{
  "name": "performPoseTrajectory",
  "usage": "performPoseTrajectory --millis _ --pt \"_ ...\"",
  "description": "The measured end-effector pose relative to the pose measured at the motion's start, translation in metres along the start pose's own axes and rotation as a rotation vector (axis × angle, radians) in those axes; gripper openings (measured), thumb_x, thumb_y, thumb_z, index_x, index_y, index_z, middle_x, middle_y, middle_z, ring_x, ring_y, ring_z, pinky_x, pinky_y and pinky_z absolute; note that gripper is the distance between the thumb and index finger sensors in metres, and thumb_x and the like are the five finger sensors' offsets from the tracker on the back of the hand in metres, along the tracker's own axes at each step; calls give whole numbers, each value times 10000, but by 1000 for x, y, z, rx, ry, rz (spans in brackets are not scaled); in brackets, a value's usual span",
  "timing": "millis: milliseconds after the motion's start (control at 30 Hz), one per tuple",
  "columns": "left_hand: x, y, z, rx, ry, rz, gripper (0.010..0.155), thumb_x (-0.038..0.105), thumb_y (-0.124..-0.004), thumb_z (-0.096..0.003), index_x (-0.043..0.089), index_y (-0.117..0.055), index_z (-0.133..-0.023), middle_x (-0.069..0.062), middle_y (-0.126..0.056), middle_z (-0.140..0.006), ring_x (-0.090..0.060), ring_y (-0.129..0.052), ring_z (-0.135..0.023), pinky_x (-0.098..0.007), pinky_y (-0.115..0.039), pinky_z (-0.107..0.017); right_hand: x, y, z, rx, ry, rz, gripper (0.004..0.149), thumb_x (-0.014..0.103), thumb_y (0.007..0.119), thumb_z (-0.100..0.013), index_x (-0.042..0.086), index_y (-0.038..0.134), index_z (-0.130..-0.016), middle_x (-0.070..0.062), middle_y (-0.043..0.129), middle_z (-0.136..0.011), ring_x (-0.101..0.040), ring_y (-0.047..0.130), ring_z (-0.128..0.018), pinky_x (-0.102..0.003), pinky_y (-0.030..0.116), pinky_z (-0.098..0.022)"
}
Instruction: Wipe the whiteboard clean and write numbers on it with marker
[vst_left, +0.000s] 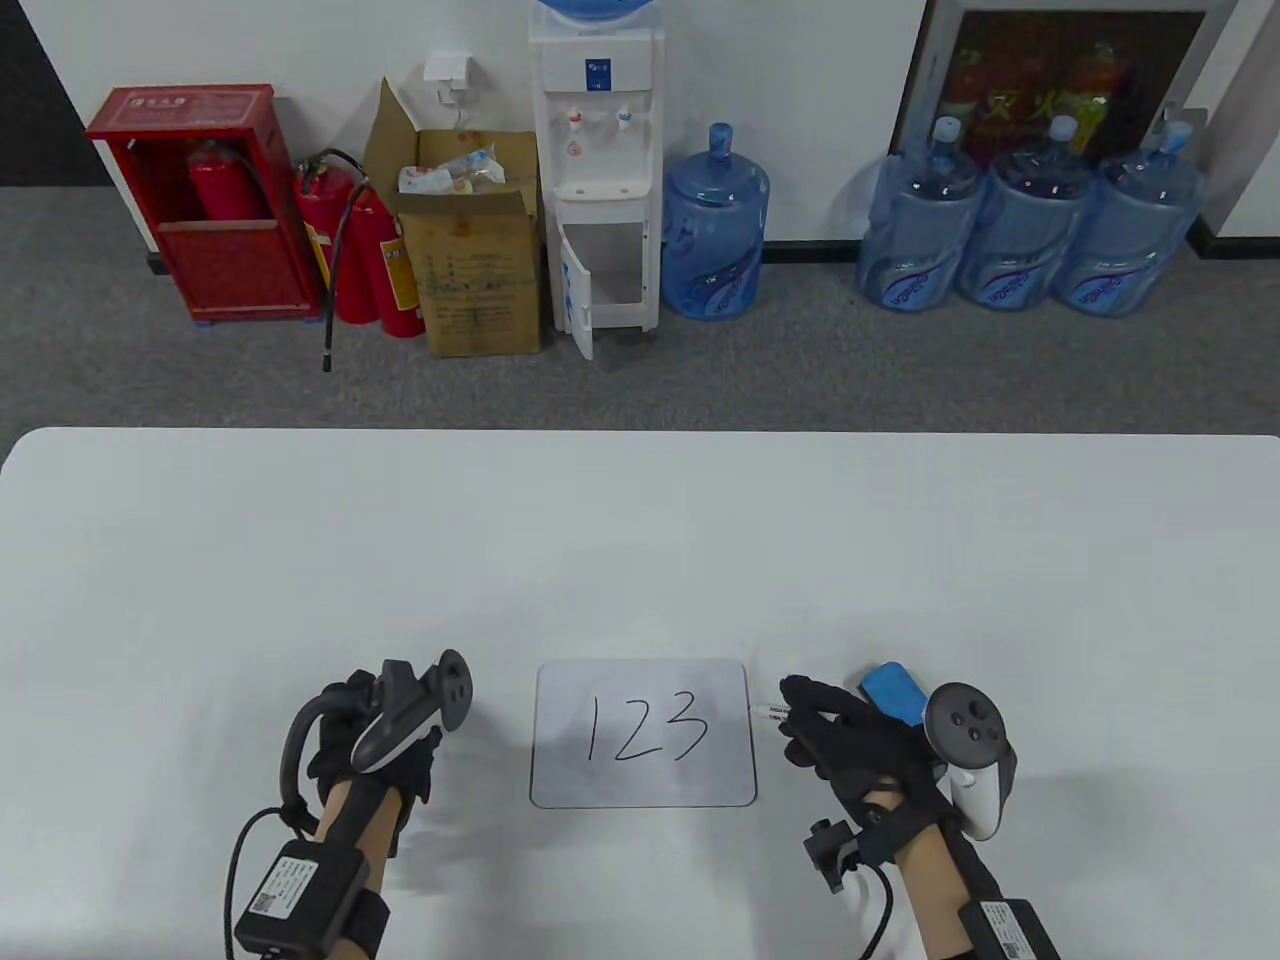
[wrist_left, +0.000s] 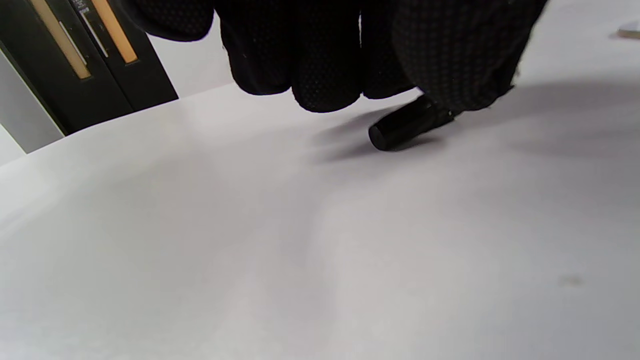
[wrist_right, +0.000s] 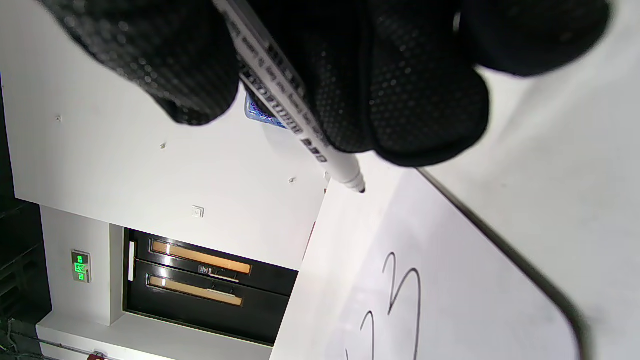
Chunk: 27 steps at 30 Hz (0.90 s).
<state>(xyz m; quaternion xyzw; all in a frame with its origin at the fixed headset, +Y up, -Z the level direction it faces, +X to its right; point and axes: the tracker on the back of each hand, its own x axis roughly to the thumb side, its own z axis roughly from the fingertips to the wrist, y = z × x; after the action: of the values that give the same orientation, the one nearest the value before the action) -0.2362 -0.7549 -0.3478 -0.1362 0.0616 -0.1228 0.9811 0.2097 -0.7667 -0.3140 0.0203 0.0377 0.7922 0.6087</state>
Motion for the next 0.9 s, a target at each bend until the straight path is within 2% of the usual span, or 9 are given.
performPoseTrajectory --millis 67,267,400,467,533,633,733,900 --pt "4 -5 -3 -29 -4 -10 537 468 -824 -438 373 -772 -964 5 -848 -1032 -326 -805 -932 -601 -576 -744 0 0 0 2 -3 3 560 406 839 -457 85 816 -914 -207 857 -782 -350 963 -543 -546 741 -370" --pt "7 -9 -5 20 1 6 489 419 -811 -440 323 -782 -918 -1 -888 -963 -329 -848 -873 -603 -608 -721 -1 1 0 6 -1 6 560 408 838 -456 87 816 -915 -205 858 -784 -349 963 -545 -547 741 -374" --pt "8 -11 -5 6 3 5 495 403 -769 -453 309 -748 -938 -9 -861 -970 -337 -827 -880 -599 -603 -719 -1 1 0 13 1 -19 561 415 834 -457 91 816 -914 -198 861 -783 -340 967 -544 -540 748 -372" --pt "8 -6 -2 3 -10 31 489 402 -716 -468 312 -740 -948 -14 -863 -991 -338 -842 -900 -607 -625 -707 -2 2 1 15 0 -45 566 429 830 -456 92 820 -910 -190 876 -772 -327 978 -537 -531 760 -365" --pt "11 5 6 55 -39 110 496 383 -705 -473 288 -711 -959 -36 -865 -1010 -348 -863 -908 -619 -640 -694 -2 2 0 9 -18 -80 591 470 824 -445 73 842 -882 -182 913 -727 -310 1002 -491 -521 776 -340" --pt "24 33 23 125 -130 245 498 380 -702 -475 280 -693 -963 -15 -959 -911 -308 -963 -811 -607 -693 -665 -2 3 0 8 -28 -156 603 494 821 -439 72 852 -868 -168 935 -704 -286 1018 -466 -505 791 -325" --pt "47 56 42 99 -282 422 499 389 -714 -483 302 -686 -973 -1 -941 -891 -293 -938 -775 -612 -651 -690 -3 8 0 38 -19 -247 602 505 813 -446 85 846 -874 -153 936 -712 -274 1016 -480 -497 795 -334" --pt "87 66 62 136 -465 620 497 361 -734 -489 340 -702 -985 18 -907 -931 -284 -903 -826 -614 -627 -715 -3 19 3 84 -10 -379 611 538 792 -450 103 844 -877 -127 943 -715 -254 1015 -497 -484 801 -346"
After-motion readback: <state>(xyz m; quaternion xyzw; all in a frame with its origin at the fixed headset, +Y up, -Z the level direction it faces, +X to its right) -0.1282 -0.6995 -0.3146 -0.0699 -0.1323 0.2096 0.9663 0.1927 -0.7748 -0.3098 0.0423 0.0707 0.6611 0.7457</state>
